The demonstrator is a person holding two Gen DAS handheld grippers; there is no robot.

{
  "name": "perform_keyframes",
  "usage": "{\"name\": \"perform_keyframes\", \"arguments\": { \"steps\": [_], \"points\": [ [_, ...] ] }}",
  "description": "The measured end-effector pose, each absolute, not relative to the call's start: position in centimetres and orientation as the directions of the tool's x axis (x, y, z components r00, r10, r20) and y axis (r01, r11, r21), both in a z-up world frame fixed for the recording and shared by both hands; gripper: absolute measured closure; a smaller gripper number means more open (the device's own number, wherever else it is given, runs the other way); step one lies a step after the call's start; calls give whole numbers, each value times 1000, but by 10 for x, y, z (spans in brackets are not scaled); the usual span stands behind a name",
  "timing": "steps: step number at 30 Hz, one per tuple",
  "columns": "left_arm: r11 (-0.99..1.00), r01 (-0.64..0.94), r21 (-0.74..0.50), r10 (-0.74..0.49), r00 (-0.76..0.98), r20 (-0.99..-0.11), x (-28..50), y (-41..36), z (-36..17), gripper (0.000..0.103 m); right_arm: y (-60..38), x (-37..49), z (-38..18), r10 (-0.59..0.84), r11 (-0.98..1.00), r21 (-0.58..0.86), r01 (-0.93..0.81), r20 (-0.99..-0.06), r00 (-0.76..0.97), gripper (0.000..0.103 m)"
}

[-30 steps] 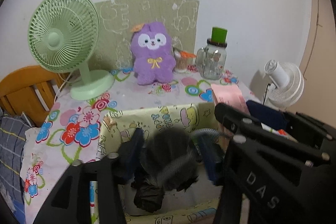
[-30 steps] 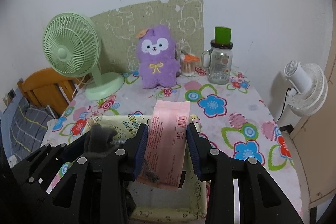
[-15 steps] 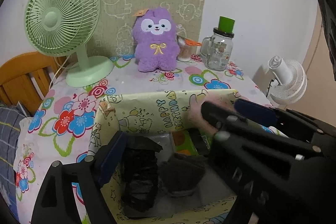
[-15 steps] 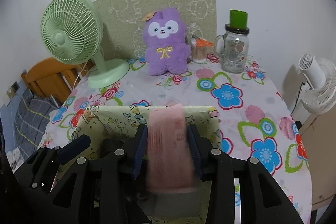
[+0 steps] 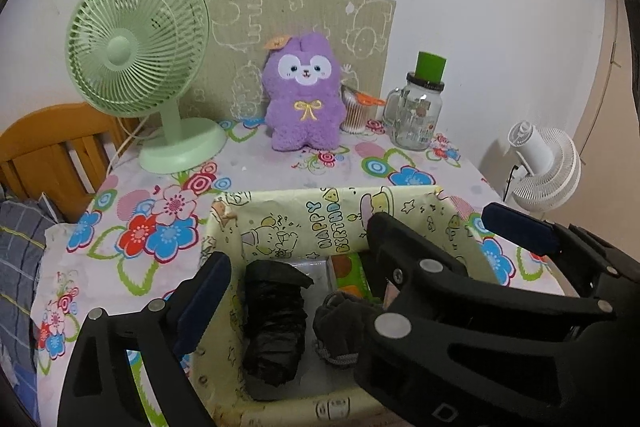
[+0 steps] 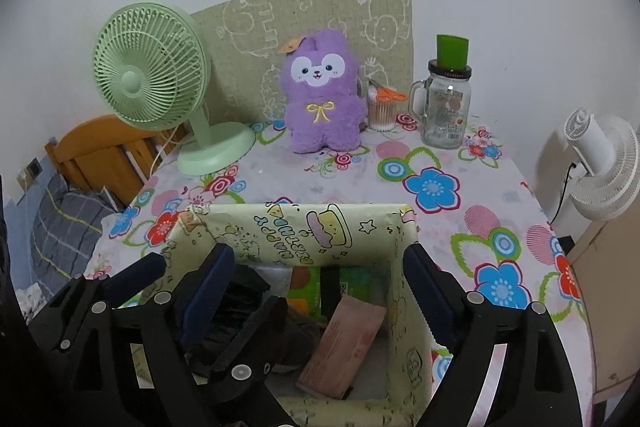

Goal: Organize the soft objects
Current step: 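Withdraw both grippers from the basket back toward the loose items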

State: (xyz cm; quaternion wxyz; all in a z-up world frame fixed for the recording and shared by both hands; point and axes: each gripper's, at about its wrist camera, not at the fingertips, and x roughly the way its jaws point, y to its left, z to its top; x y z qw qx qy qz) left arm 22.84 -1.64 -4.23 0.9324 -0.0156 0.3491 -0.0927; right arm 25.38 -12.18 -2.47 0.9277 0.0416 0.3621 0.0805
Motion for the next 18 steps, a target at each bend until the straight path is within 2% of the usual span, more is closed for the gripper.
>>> {"name": "perform_keyframes", "arguments": {
  "steps": [6,18],
  "points": [
    [982,157,-103,-187,761,-622,205,-14,-31,4,-121,229,-9,169,985,123,-117,-636,753,14],
    [987,154,-49,-154,804,-574,157,-16,-8,2,-126,174,15,139,990,113,-89,-577,805,5]
  ]
}}
